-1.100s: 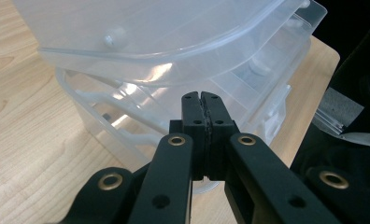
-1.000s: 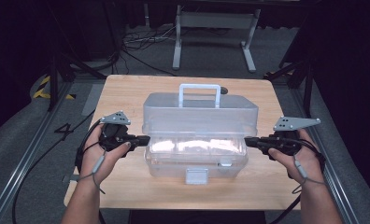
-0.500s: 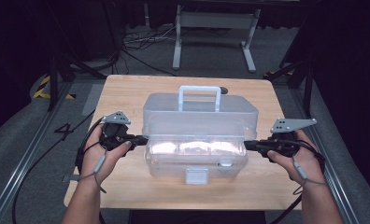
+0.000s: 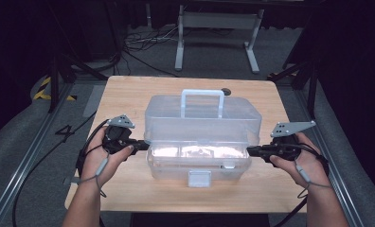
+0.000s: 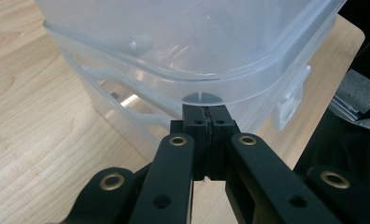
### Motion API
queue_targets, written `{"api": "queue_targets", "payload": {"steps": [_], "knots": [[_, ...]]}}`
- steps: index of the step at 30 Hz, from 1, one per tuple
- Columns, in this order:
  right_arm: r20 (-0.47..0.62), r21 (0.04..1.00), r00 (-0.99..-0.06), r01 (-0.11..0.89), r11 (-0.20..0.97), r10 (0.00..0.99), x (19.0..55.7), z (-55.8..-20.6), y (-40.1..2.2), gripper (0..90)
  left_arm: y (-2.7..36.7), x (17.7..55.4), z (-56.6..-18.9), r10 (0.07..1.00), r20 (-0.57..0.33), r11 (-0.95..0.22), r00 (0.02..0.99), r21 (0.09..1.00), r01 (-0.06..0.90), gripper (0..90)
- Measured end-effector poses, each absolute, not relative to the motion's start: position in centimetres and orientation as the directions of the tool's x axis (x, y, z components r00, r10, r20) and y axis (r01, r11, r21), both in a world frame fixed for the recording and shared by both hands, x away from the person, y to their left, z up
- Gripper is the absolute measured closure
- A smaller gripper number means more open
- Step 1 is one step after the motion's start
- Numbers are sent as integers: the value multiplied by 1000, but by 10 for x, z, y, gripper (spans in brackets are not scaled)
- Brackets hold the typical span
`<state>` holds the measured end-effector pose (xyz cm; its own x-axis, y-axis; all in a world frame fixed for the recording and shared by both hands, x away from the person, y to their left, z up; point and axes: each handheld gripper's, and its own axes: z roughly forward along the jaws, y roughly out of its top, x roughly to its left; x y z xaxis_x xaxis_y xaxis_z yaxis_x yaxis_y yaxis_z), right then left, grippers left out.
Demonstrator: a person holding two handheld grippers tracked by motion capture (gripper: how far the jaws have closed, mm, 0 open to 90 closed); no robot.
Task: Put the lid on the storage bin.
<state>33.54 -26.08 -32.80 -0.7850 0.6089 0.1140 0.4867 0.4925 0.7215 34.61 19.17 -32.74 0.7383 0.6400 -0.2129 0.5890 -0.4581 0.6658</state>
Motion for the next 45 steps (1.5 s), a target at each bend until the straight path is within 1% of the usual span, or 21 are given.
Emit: {"api": "queue_targets", "payload": {"steps": [7, 12, 33, 45], "knots": [[106, 690, -785, 500, 524, 610, 336, -331, -259, 872, 190, 345, -330, 633, -212, -484, 744, 641, 595, 899], [108, 683, -784, 505, 528, 611, 335, -332, -260, 869, 190, 345, -330, 608, -218, -507, 763, 634, 585, 898], [98, 619, -782, 532, 578, 616, 338, -337, -267, 879, 189, 344, -336, 611, -212, -554, 762, 573, 604, 898], [87, 566, -792, 539, 624, 604, 339, -343, -265, 896, 187, 346, -343, 595, -217, -604, 774, 515, 609, 899]]}}
